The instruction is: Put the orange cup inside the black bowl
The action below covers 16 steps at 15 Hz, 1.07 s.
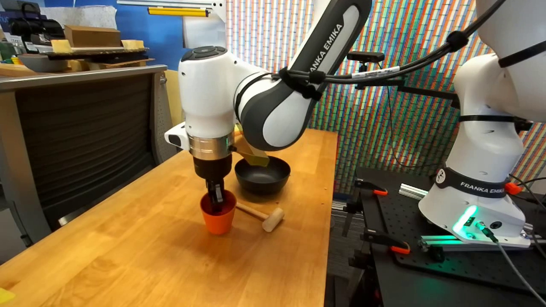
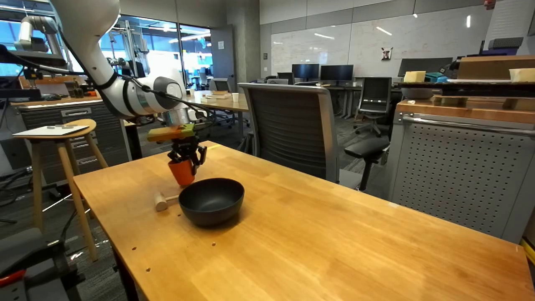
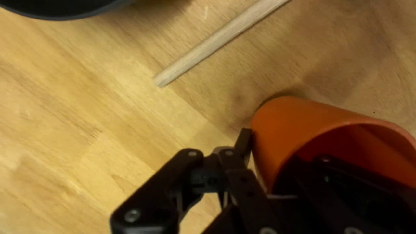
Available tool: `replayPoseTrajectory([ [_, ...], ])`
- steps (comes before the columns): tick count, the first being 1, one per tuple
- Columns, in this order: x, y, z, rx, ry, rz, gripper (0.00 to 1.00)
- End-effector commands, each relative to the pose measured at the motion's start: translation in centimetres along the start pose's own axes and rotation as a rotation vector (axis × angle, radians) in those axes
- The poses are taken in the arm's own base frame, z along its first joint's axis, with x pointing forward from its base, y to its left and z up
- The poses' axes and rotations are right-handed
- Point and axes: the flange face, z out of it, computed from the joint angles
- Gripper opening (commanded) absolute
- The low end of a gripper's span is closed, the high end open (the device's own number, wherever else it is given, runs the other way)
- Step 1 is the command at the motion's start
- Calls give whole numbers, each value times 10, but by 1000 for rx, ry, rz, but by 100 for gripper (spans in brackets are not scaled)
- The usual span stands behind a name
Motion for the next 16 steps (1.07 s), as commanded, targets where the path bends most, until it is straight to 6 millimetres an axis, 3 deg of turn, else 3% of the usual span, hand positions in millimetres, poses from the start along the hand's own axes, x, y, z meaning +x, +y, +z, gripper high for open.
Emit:
replayPoseTrajectory([
  [1,-5,33,-61,-32,-3,107,9],
  [5,-32,90,-133,-99,35,306,9],
  [8,-79,140,-175,-127,34,469,9],
  [9,-103,155,-177,-124,16,524,9],
  [12,-172,193,-158,-99,-62,674,8],
  [14,-209,211,-123,-50,-122,763,8],
  [16,-229,217,-85,31,-178,836,8],
])
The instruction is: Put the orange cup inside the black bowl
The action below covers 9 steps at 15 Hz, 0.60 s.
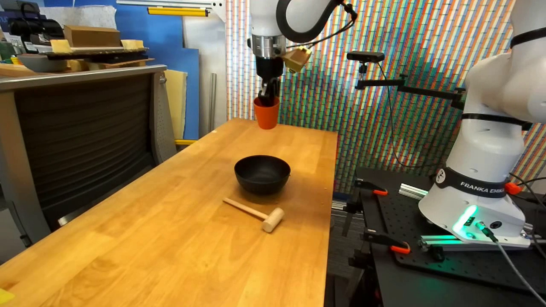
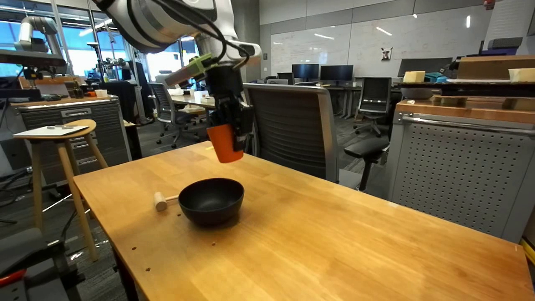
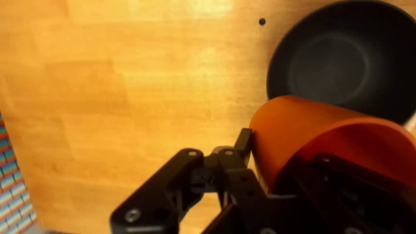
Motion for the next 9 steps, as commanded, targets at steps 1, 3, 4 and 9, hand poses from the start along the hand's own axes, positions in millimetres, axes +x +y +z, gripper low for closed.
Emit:
replayPoseTrajectory([
  [1,-14,13,57,100,-109,121,9],
  [3,-15,1,82,157,-155,144,8],
  [4,-14,-10,90,177,-171,144,8],
  [9,-8,-58,121,214,-115,38,8],
])
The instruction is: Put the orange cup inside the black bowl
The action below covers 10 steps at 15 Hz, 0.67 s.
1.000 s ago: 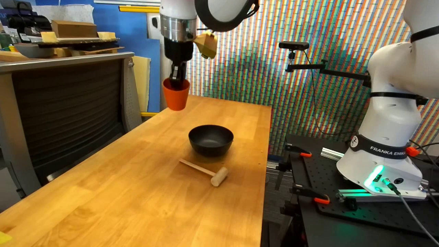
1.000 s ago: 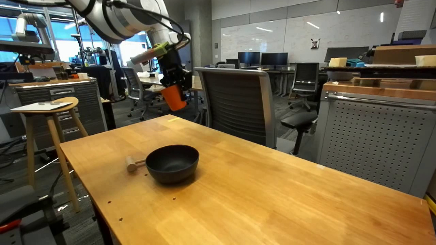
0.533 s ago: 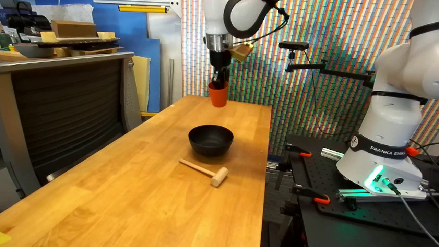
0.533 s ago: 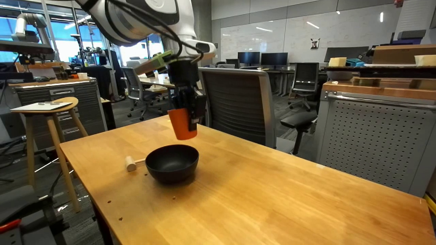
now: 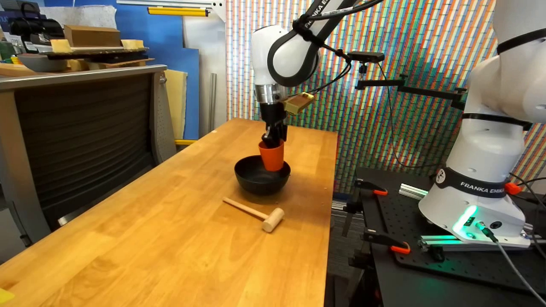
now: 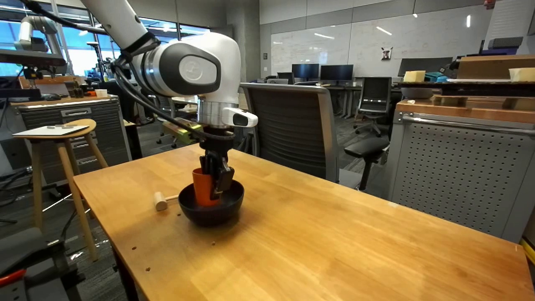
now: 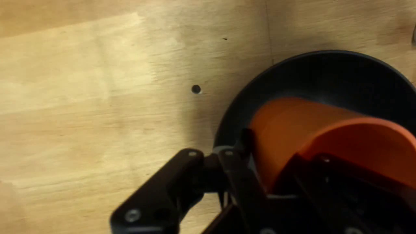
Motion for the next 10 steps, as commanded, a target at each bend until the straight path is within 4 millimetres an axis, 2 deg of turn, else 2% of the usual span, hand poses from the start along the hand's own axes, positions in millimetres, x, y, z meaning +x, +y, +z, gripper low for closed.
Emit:
replayPoseTrajectory([
  [1,10,-21,17,28,56,-93,8],
  [3,13,-26,29,19,84,-139,8],
  [4,15,-26,36,2,88,-159,34],
  [5,15,-26,40,0,92,-174,35],
  [7,14,-27,41,-2,76,-200,49],
  [10,6,-32,11,-34,103,-250,73],
])
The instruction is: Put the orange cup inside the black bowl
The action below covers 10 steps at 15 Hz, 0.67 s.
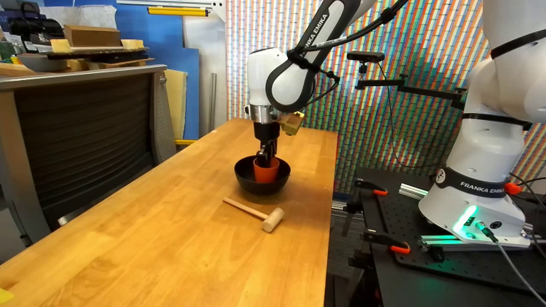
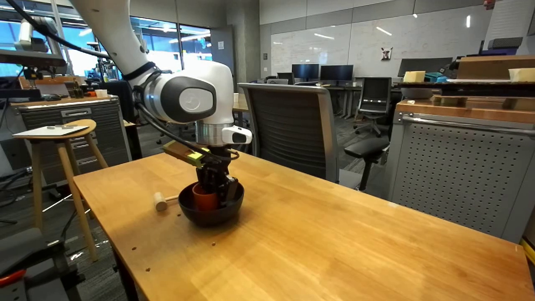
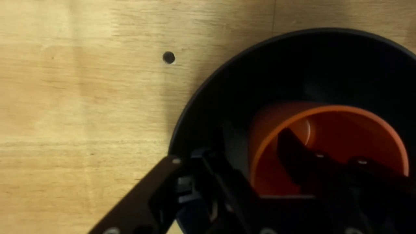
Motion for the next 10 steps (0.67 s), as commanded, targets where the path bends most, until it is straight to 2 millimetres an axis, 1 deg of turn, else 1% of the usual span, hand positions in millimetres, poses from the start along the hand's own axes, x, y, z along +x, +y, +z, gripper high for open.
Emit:
replayPoseTrajectory([
  [1,-1,-7,-46,-51,46,-78,80],
  [2,-1,-11,-62,-83,69,-102,89],
  [3,-1,-15,-79,-110,90,-127,95],
  [4,0,-21,-100,-132,114,-155,100],
  [6,-3,-35,-140,-144,135,-204,100],
  [7,-6,-40,-156,-128,123,-209,100],
  [9,-19,-51,-177,-76,54,-215,100],
  [10,-26,-53,-185,-23,-5,-205,100],
])
